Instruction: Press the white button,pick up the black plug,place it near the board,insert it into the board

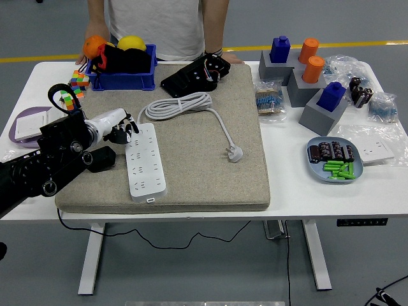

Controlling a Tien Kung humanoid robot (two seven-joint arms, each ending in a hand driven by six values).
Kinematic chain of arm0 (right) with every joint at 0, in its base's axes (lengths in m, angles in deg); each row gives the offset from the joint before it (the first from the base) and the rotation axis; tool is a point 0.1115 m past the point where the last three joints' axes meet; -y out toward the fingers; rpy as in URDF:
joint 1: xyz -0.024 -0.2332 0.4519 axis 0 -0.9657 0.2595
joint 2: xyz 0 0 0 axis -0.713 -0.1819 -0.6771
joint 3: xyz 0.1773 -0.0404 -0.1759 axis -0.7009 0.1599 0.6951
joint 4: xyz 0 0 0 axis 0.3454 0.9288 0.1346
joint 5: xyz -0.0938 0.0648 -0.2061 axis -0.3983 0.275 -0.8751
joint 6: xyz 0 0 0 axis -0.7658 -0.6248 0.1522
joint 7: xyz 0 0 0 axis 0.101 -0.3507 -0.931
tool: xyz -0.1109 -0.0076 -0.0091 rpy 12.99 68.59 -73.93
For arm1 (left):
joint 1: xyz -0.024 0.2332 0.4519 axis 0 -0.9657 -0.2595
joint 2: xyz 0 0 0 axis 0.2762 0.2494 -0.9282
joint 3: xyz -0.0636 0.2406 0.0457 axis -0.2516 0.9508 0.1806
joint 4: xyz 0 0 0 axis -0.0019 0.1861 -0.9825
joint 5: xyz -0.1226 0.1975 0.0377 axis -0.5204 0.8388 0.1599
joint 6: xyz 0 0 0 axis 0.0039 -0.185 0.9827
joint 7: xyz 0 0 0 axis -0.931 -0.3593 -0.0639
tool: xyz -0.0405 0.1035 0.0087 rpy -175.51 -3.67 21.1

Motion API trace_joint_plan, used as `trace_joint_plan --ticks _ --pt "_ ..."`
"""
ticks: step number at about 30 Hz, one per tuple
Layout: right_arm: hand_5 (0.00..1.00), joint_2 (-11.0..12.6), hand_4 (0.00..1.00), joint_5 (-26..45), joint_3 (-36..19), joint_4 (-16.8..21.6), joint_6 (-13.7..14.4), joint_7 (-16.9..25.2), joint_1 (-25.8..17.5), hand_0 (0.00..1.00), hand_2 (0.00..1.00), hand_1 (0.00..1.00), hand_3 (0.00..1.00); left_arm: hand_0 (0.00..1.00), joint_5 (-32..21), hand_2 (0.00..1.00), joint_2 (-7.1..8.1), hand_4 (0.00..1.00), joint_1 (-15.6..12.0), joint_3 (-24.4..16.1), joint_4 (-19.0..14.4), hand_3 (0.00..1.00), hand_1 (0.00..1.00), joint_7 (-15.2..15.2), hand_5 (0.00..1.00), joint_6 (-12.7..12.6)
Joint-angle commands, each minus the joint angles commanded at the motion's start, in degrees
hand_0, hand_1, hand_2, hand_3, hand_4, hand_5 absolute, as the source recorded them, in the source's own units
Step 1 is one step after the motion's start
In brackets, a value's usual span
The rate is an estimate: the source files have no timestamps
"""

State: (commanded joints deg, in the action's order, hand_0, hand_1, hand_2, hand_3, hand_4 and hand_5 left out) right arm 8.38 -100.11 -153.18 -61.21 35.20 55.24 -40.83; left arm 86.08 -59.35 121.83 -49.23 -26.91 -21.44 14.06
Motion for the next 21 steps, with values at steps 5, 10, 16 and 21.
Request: trace_joint_plan --ticks 5,10,16,21 --pt "0.522 0.00 0.748 -0.11 -0.18 -0.05 0.02 -0.01 -0.02 0.711 0.542 0.602 0.689 0.013 -0.63 0.126 0.07 0.002 -0.13 0.46 -0.34 0.630 0.026 -0.31 0.002 0.24" --pt "0.523 -0.01 0.748 -0.35 -0.33 -0.18 -0.01 -0.05 -0.11 0.711 0.542 0.603 0.688 0.013 -0.43 0.127 0.20 0.002 -0.07 0.43 -1.28 0.637 0.025 -0.23 0.002 0.22" --pt "0.522 0.09 0.748 -0.21 -0.15 -0.02 0.12 0.07 -0.09 0.711 0.542 0.603 0.688 0.013 1.10 0.126 1.17 0.002 -0.25 -1.83 -4.23 0.636 0.024 -0.24 0.002 0.08" --pt "0.522 0.06 0.748 -0.32 -0.25 -0.04 0.10 0.05 -0.10 0.711 0.542 0.603 0.688 0.013 4.60 0.126 2.63 0.002 -0.80 -6.64 -8.98 0.636 0.024 -0.12 0.002 -0.45"
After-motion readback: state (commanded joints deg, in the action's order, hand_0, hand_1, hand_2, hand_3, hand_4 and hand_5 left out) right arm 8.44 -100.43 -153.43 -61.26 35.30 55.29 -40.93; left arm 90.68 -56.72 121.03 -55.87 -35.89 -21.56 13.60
